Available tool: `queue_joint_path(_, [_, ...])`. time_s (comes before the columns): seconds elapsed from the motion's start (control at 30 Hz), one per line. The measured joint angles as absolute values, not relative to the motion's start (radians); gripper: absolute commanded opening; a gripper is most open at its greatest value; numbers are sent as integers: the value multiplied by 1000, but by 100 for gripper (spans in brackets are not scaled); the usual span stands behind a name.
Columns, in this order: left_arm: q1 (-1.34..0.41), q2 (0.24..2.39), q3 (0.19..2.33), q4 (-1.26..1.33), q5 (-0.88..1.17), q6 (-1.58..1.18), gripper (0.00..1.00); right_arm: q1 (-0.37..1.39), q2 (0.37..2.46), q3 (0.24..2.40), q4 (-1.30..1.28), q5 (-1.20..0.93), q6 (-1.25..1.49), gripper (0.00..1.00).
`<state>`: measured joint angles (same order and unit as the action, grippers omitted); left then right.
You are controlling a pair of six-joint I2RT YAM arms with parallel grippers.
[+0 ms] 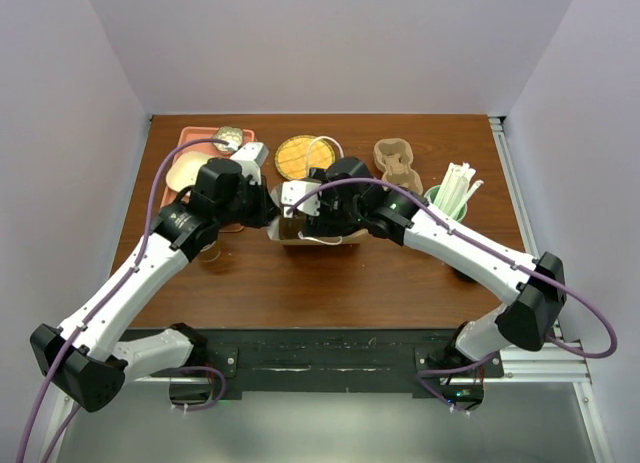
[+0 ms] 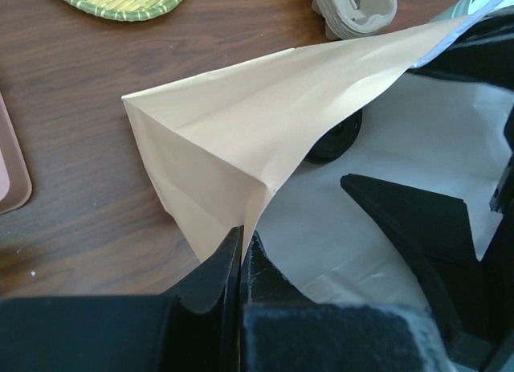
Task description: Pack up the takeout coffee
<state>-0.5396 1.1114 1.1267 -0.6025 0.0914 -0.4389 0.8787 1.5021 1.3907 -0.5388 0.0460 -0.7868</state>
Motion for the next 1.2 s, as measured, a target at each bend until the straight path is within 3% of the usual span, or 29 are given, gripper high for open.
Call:
queue_joint_path(0.33, [-540, 1160, 1206, -675, 55, -472, 0, 869, 1468, 1406, -496, 138, -612, 85])
queue_joint_path(0.43, [-540, 1172, 1210, -681, 47, -477, 0, 870, 1469, 1430, -485, 196, -552, 80])
queue_joint_path(0.63, [-540, 1195, 1242, -702, 46, -488, 0, 868, 1472, 1485, -473, 245, -486, 59])
queue_joint_path(0.67, [-540, 1204, 1254, -709, 44, -488, 0, 868, 1472, 1489, -472, 237, -479, 52])
queue_joint_path(0.77, [-540, 1229, 1289, -729, 36, -488, 3, 868, 1470, 1492, -476, 189, -465, 48])
queue_joint_path(0.9, [-540, 1256, 1336, -756, 9, -487, 13, 868, 1465, 1498, -493, 155, -437, 51])
queue_joint_path(1.2, [-540, 1309, 1390, -781, -58, -487, 23, 868, 1458, 1616, -478, 167, -235, 52])
